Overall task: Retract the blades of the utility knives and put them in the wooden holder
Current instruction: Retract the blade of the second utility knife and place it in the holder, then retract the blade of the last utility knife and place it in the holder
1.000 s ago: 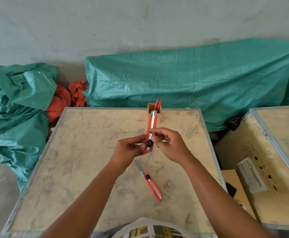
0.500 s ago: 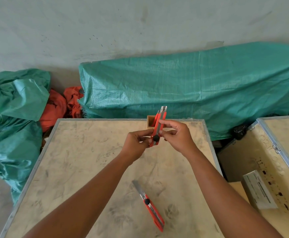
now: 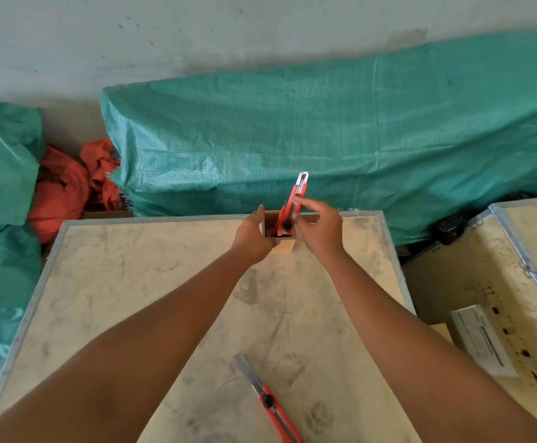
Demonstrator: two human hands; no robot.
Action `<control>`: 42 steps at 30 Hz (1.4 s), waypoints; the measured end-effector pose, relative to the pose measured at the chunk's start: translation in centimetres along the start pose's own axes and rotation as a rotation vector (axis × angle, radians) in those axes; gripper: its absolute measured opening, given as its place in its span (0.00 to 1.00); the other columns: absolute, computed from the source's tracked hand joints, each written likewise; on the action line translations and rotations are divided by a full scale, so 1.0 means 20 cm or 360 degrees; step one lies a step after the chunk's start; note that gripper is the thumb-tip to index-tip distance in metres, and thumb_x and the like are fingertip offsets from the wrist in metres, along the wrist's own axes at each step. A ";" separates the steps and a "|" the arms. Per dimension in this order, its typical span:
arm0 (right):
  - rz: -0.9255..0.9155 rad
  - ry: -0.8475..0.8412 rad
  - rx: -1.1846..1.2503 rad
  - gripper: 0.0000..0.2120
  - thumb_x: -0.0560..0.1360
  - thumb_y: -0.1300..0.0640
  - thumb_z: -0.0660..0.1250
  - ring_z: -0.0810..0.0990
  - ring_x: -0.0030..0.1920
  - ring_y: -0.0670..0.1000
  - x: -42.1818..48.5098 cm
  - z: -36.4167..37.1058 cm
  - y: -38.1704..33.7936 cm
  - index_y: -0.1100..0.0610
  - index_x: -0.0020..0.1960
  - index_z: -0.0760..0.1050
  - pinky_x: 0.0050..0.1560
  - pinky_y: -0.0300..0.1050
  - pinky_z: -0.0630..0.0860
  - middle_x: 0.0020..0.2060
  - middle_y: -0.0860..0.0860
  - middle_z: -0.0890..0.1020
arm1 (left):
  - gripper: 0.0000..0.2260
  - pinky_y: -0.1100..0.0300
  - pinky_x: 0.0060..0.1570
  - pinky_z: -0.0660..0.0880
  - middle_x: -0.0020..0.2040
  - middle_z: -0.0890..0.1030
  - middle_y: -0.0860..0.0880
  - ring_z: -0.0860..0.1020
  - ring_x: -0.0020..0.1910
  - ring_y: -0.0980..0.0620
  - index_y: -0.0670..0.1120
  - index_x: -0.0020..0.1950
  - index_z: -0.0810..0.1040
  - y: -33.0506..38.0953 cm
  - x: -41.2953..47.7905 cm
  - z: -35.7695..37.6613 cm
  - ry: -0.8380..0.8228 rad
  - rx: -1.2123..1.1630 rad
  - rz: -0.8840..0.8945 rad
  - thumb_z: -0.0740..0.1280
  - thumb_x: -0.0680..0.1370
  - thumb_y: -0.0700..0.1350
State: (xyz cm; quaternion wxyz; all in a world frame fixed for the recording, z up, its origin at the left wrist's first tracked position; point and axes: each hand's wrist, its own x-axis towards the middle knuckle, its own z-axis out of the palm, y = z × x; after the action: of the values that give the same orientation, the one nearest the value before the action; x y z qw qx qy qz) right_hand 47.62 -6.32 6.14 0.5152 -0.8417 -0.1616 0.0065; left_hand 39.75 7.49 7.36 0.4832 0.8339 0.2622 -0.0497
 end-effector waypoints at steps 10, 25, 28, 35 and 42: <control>-0.0076 -0.0116 -0.0172 0.18 0.72 0.70 0.72 0.85 0.49 0.52 0.06 0.16 0.21 0.55 0.58 0.85 0.54 0.43 0.81 0.52 0.53 0.87 | 0.25 0.58 0.50 0.75 0.49 0.80 0.51 0.80 0.54 0.44 0.50 0.68 0.74 -0.10 0.17 0.07 -0.0032 0.0022 -0.0013 0.73 0.72 0.37; -0.0022 -0.0090 -0.0133 0.13 0.74 0.68 0.72 0.84 0.47 0.49 -0.27 0.03 0.24 0.59 0.57 0.84 0.50 0.23 0.74 0.52 0.53 0.86 | 0.37 0.46 0.62 0.77 0.74 0.71 0.46 0.73 0.69 0.44 0.47 0.78 0.61 -0.19 0.01 0.11 0.0085 -0.0178 -0.0182 0.75 0.73 0.42; 0.0213 -0.0282 -0.0073 0.13 0.76 0.67 0.71 0.85 0.47 0.48 -0.49 -0.02 0.27 0.55 0.57 0.84 0.52 0.25 0.75 0.55 0.49 0.86 | 0.35 0.49 0.62 0.76 0.75 0.70 0.48 0.73 0.70 0.44 0.49 0.77 0.64 -0.24 -0.13 0.12 0.0083 -0.0197 -0.0249 0.75 0.73 0.44; 0.0514 -0.0867 -0.0111 0.13 0.76 0.64 0.71 0.84 0.50 0.46 -0.95 -0.13 0.35 0.51 0.57 0.85 0.55 0.32 0.77 0.52 0.48 0.85 | 0.33 0.53 0.59 0.77 0.74 0.71 0.49 0.75 0.67 0.47 0.50 0.75 0.67 -0.49 -0.70 0.19 0.0124 -0.0412 -0.0348 0.76 0.73 0.45; 0.0345 -0.1169 -0.0287 0.16 0.76 0.68 0.67 0.82 0.53 0.45 -1.19 -0.11 0.33 0.55 0.58 0.84 0.48 0.22 0.72 0.55 0.51 0.86 | 0.31 0.59 0.47 0.78 0.68 0.76 0.50 0.78 0.59 0.52 0.45 0.74 0.68 -0.76 -1.29 0.49 0.0124 -0.0531 -0.0688 0.75 0.73 0.43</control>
State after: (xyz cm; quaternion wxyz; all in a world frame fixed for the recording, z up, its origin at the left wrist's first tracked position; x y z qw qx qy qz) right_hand 27.27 -17.55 -2.28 0.3434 -0.8374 -0.2452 0.3476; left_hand 11.81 -4.65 -0.98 0.5816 0.6688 0.4570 -0.0757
